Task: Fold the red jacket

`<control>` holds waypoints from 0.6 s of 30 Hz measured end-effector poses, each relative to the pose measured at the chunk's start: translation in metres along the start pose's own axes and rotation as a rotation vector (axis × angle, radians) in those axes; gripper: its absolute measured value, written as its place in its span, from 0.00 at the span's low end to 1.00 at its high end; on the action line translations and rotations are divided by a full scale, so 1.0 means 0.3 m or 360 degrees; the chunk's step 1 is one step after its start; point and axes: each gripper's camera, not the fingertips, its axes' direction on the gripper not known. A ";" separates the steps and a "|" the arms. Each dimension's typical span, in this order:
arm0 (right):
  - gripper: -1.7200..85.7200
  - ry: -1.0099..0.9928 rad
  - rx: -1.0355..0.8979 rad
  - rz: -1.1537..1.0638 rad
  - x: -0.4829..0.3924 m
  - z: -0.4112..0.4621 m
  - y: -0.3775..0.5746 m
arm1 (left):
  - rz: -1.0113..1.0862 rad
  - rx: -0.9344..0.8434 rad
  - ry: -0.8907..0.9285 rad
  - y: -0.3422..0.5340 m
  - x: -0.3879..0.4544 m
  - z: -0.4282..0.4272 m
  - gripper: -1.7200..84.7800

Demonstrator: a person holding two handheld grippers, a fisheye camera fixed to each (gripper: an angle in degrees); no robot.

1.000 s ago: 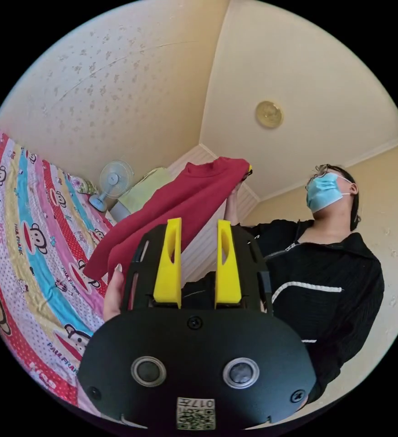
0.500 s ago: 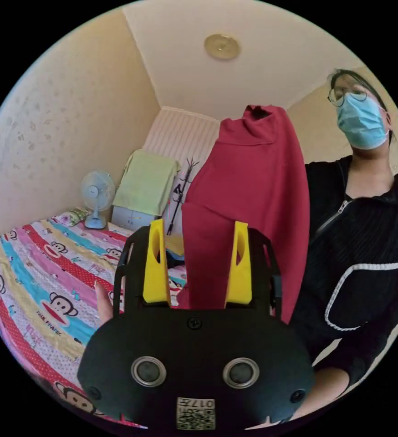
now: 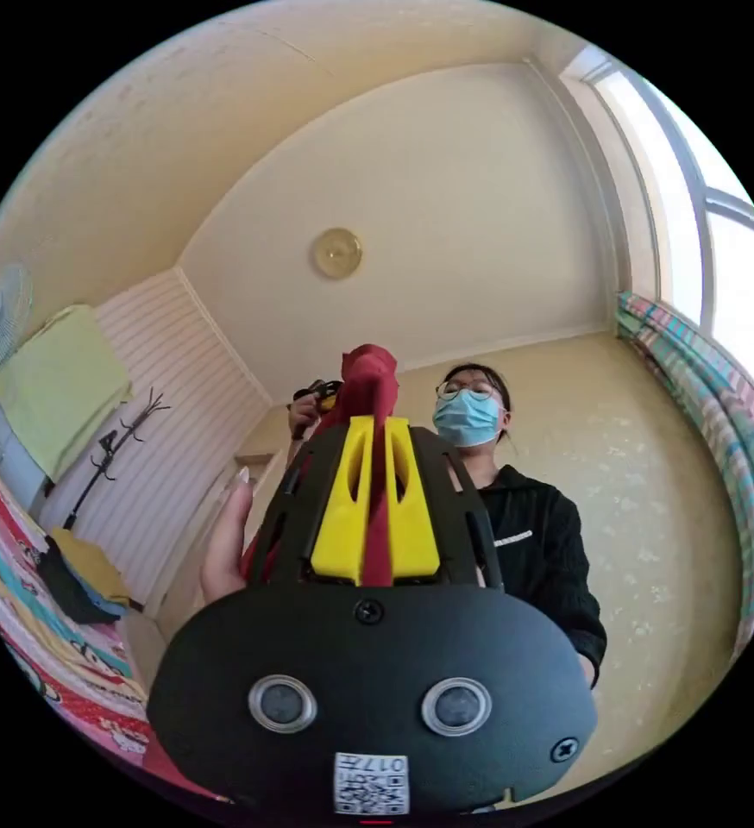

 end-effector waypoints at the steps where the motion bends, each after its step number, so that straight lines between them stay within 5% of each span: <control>1: 0.04 0.0058 0.0009 0.0042 -0.004 -0.027 0.030 | 0.0041 -0.0031 -0.0118 -0.033 0.054 0.006 0.03; 3: 0.04 0.0142 0.0032 0.0104 -0.006 -0.062 0.076 | 0.0236 -0.0135 -0.0526 -0.154 0.267 0.078 0.03; 12: 0.05 0.0424 0.0241 0.0328 0.029 -0.247 0.240 | 0.0694 -0.0145 -0.1483 -0.360 0.702 0.539 0.02; 18: 0.05 0.0753 0.0384 0.0335 -0.066 -0.314 0.324 | 0.0981 -0.0153 -0.1586 -0.271 0.836 0.792 0.02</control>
